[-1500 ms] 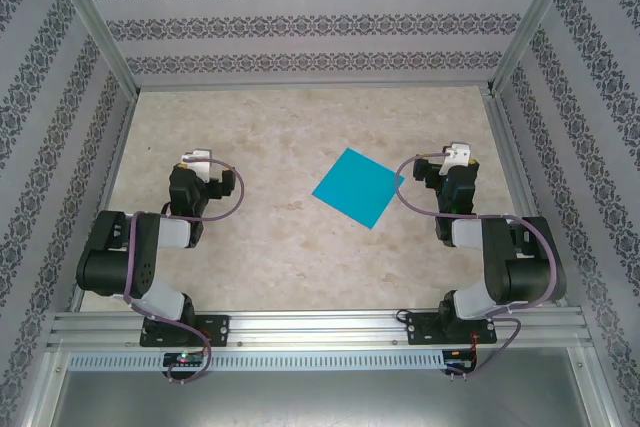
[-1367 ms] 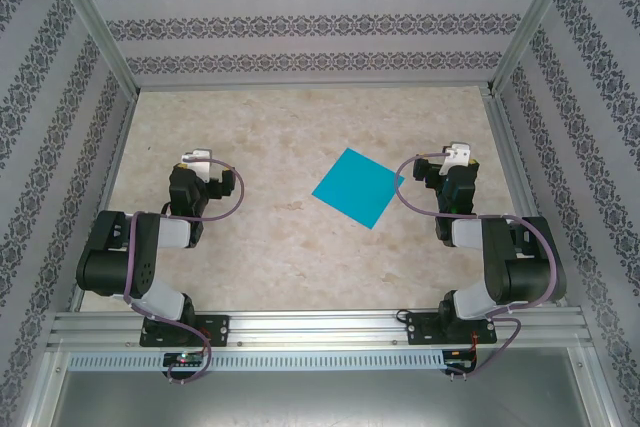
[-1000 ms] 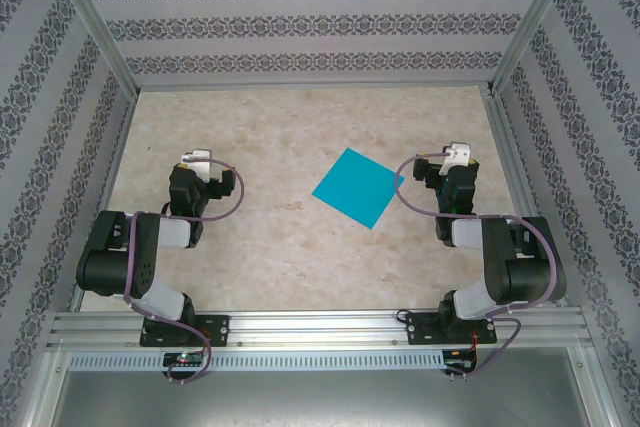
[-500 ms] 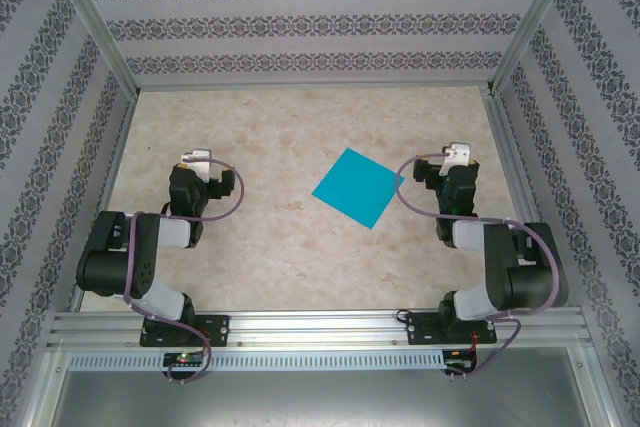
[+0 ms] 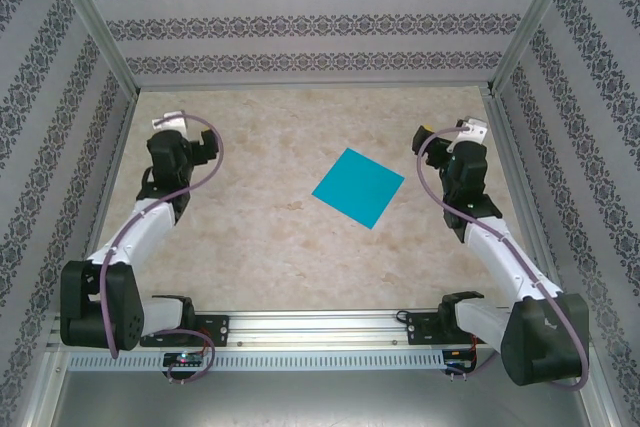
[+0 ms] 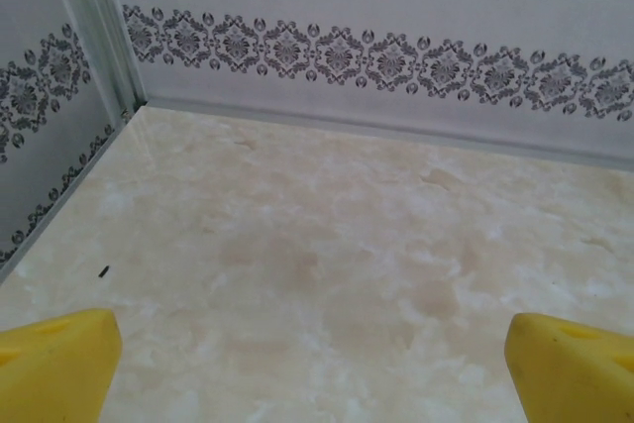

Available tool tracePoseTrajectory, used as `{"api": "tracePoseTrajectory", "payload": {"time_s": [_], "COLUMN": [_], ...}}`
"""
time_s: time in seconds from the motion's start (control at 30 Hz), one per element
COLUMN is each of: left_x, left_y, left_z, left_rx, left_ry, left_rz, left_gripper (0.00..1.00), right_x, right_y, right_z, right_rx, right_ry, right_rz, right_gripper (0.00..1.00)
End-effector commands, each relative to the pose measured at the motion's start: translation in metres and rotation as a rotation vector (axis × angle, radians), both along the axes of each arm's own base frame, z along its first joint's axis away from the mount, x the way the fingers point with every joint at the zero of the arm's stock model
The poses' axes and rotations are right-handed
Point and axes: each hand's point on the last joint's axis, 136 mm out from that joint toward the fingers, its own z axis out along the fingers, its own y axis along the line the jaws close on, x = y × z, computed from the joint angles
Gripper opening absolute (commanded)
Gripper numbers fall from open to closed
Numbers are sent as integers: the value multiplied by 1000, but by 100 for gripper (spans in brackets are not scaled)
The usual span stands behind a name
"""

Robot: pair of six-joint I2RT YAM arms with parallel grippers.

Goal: Fold a paper plane with a square sheet of paper (pick it up from the middle)
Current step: Rotate the square sheet of paper at the center of the table.

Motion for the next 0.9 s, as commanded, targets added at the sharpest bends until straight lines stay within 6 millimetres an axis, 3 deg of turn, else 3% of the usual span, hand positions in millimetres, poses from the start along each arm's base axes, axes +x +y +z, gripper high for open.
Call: {"api": "tracePoseTrajectory", "payload": {"time_s": [0.0, 0.17, 0.3, 0.57, 0.87], "left_x": [-18, -10, -6, -1, 1], "left_y": [-2, -18, -32, -41, -42], "left_z": [-20, -11, -11, -23, -30], "left_rx": [-55, -119, -170, -186, -187], "left_ry": [198, 205, 208, 256, 278], "left_rz": [29, -43, -107, -151, -151], "left_gripper": [100, 100, 100, 100, 100], "right_x": [7, 29, 37, 40, 48], "right_y": [33, 84, 111, 146, 165], "right_z": [-27, -67, -99, -158, -191], "right_rx": [168, 199, 182, 216, 191], "right_ry": [170, 377, 485, 673, 764], "right_rz": [90, 194, 150, 80, 45], "right_gripper": [98, 98, 98, 98, 98]}}
